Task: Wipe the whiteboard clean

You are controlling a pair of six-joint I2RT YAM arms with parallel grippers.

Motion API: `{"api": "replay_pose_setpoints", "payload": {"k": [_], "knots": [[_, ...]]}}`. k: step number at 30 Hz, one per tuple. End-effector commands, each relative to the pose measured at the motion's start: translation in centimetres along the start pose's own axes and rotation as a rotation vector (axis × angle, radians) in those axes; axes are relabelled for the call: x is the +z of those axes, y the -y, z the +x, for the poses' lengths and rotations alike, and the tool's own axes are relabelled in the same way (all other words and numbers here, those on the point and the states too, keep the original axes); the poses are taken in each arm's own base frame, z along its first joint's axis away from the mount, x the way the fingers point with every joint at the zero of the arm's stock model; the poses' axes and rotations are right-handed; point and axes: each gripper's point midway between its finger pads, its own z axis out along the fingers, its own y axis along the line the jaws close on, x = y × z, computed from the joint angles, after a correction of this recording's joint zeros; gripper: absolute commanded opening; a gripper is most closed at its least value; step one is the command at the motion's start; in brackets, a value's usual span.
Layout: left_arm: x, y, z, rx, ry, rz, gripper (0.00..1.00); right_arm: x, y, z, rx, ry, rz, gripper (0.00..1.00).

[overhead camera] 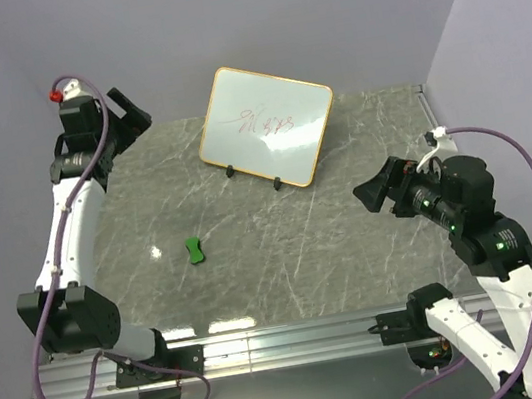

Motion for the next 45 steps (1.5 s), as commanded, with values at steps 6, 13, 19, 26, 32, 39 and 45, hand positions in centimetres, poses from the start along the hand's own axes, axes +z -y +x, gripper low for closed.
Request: {"api": "replay_pose_setpoints", "payload": {"k": [6,13,19,26,32,39,45], "knots": [[0.7,2.3,5.9,-0.209,-0.392,0.144,1.00,0.0,-2.0,-3.5,-0.028,0.094,-0.045,1.00],[-2.3,1.5,3.4,-0.220,-0.131,0.133,0.99,2.7,-4.1,-10.4,-0.006,0.186,-0.021,1.00],[-1.7,1.9,16.2,-0.497,-0.594,0.411,0.99,7.9,-7.6,-17.0,0.049,0.161,-0.103,1.00],[-2.4,4.5,12.6,-0.428,-0.500,0.434,0.70,17.0,-2.1,-20.1,0.232,0.135,-0.112,0.99],[-1.6,3.1,13.2,-0.263,-0.449,0.270,0.75,23.8,2.7,-19.5,0.179,0.093,-0.060,0.99],[-1.4,1.1,12.6,-0.126,-0.458,0.136,0.94,30.7,6.2,-16.2,0.201,0.011,-0.108,0.97],[-2.2,0.6,12.1,-0.141,-0.438,0.093,0.99,34.7,9.7,-15.9,0.239,-0.015,-0.109,0.96]]}}
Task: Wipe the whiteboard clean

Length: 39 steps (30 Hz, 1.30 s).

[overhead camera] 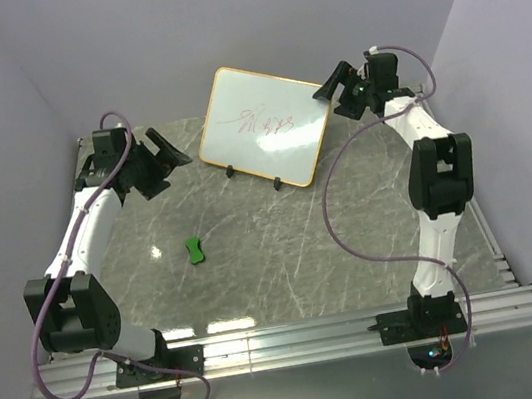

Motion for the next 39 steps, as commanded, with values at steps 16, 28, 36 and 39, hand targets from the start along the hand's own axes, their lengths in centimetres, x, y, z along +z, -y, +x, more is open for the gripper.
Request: {"api": "replay_pose_setpoints", "payload": {"k": [16,28,36,39], "knots": [[-3.4,-4.3,3.2,0.010,0.011,-0.174,0.89,3.4,-2.9,-1.8,0.011,-0.005,-0.265,0.42],[-1.3,-8.9,12.7,0.122,-0.172,-0.251,0.86,1.1,-2.6,-0.1,-0.012,-0.032,-0.220,0.00],[0.2,-13.4,14.6,0.187,-0.232,-0.406,0.72,-0.1,-3.1,2.3,-0.038,-0.070,-0.190,0.00],[1.1,-14.4,14.9,0.214,-0.245,-0.426,0.72,-0.6,-2.8,2.7,-0.044,-0.074,-0.176,0.00]]}}
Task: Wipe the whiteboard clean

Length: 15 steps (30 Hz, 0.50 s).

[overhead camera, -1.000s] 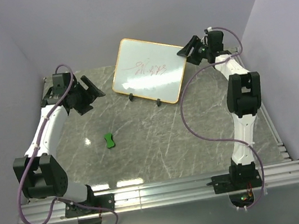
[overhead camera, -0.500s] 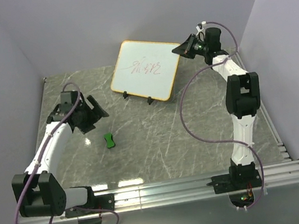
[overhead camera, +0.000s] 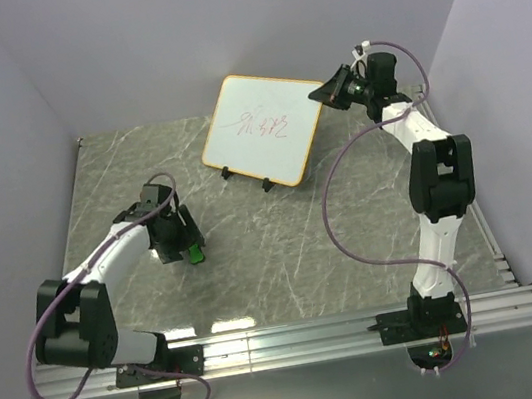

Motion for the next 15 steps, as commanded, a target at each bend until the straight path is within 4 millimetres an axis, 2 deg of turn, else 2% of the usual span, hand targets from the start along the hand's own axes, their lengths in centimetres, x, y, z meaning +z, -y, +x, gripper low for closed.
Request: {"api": "replay_pose_setpoints", "payload": {"k": [1,6,15], "knots": [[1.3,-0.7,-0.9,0.063,0.026,-0.048,0.71,-1.4,1.4,2.1,0.003,-0.051,0.102,0.00],[3.3,-1.2,-1.0,0.114,-0.026,-0.086,0.65,-2.0,1.4,2.5,-0.005,-0.049,0.116,0.00],[3.8,-0.8,-1.6,0.181,-0.017,-0.063,0.48,-2.1,1.1,2.9,-0.009,-0.047,0.123,0.00]]}}
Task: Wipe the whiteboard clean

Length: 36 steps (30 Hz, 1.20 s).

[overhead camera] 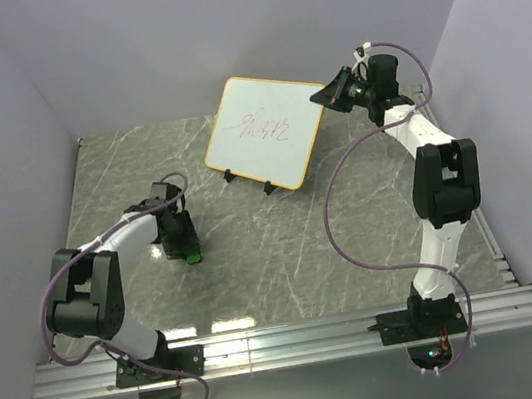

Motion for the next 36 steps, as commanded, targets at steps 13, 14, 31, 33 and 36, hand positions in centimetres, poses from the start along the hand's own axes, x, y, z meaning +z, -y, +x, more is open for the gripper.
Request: {"api": "replay_pose_setpoints", "payload": {"k": [13,14,31,33,36], "knots": [[-2.2,0.7,-4.1,0.054,0.100,-0.029,0.00,0.3,1.1,3.2,0.020,-0.091,0.097,0.00],[-2.4,1.0,-4.4,0.056,0.106,-0.018,0.00,0.3,1.0,3.3,0.019,-0.098,0.094,0.00],[-9.7,25.3,-16.6,0.270,0.328,0.608,0.00,-3.2,-0.5,12.3,-0.052,-0.253,0.189,0.00],[-10.7,28.6,-16.2,0.316,0.337,0.671,0.00,-4.0,-0.4,13.5,-0.057,-0.265,0.198,0.00],[-10.7,32.0,-14.7,0.370,0.305,0.722,0.00,-4.9,-0.3,15.1,-0.067,-0.276,0.210,0.00]]}}
